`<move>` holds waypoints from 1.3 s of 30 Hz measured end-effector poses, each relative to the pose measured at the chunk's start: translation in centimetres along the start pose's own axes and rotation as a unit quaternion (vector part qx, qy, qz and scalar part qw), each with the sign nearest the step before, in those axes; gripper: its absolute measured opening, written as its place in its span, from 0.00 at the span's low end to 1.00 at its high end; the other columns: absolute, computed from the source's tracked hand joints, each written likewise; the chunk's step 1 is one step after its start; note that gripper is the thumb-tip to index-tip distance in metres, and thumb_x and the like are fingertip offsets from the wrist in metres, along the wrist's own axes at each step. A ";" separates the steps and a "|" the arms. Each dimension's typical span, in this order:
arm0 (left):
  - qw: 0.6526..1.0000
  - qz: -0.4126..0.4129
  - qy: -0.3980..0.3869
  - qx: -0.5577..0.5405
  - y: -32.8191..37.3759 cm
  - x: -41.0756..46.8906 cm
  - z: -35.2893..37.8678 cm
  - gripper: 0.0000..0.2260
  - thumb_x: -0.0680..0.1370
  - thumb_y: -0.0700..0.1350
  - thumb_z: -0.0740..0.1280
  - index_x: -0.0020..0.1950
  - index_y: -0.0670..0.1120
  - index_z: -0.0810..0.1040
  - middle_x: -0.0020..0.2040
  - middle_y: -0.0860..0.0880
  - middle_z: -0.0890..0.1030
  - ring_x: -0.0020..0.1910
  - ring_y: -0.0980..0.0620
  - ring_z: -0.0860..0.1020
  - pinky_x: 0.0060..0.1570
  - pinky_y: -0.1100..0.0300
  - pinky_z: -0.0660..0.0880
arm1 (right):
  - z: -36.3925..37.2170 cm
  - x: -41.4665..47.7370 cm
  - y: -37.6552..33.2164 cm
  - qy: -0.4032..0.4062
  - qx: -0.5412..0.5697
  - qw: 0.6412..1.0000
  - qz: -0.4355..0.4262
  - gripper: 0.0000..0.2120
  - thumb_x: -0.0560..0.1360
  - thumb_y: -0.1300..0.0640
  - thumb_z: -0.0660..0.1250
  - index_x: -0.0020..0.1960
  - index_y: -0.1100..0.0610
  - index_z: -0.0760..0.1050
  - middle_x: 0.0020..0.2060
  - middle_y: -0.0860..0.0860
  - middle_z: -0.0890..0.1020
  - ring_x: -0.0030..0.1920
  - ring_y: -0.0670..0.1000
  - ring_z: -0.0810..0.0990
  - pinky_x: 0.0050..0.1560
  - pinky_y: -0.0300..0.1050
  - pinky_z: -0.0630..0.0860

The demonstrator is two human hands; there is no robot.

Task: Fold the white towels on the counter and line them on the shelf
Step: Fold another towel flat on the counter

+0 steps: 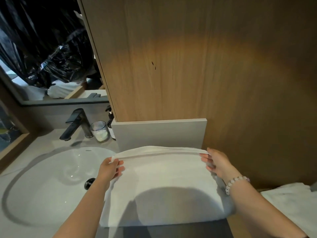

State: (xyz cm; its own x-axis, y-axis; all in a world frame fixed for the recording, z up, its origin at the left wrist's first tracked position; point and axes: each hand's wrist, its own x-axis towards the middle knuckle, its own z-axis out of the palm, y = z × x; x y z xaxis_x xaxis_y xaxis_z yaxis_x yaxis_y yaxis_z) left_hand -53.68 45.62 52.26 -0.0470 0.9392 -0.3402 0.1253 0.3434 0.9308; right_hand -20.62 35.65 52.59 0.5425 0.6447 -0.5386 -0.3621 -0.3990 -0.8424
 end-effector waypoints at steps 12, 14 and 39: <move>0.997 0.072 -0.019 -0.007 -2.5 -6.9 -3.0 0.11 0.82 0.44 0.57 0.61 0.41 0.70 0.52 0.40 0.78 0.49 0.41 0.80 0.48 0.51 0.76 | -4.6 -7.3 3.2 -0.032 0.053 0.997 -0.035 0.05 0.76 0.58 0.67 0.50 0.55 0.73 0.48 0.52 0.80 0.50 0.51 0.79 0.59 0.50 0.73; 0.996 0.081 -0.027 0.014 -3.4 -7.9 -3.8 0.11 0.82 0.44 0.57 0.61 0.40 0.70 0.52 0.38 0.78 0.48 0.41 0.80 0.45 0.53 0.75 | -5.3 -8.4 4.1 -0.026 0.042 0.998 -0.041 0.03 0.75 0.58 0.68 0.46 0.53 0.73 0.45 0.53 0.80 0.46 0.52 0.79 0.48 0.46 0.75; 0.912 0.185 -0.073 0.358 -8.3 -10.5 -7.6 0.11 0.75 0.30 0.63 0.40 0.46 0.72 0.42 0.46 0.74 0.41 0.46 0.74 0.39 0.68 0.68 | -7.9 -8.4 11.2 0.033 -0.307 0.940 -0.148 0.08 0.70 0.59 0.72 0.38 0.55 0.72 0.38 0.55 0.78 0.39 0.55 0.78 0.40 0.47 0.77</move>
State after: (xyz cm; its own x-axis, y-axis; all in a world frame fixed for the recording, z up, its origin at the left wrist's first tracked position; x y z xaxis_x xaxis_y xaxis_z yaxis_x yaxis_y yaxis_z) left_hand -61.72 32.92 49.05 0.2553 0.9634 -0.0824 0.7237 -0.1339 0.6770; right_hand -23.22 20.59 47.50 0.6035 0.7533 -0.2615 0.3063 -0.5218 -0.7962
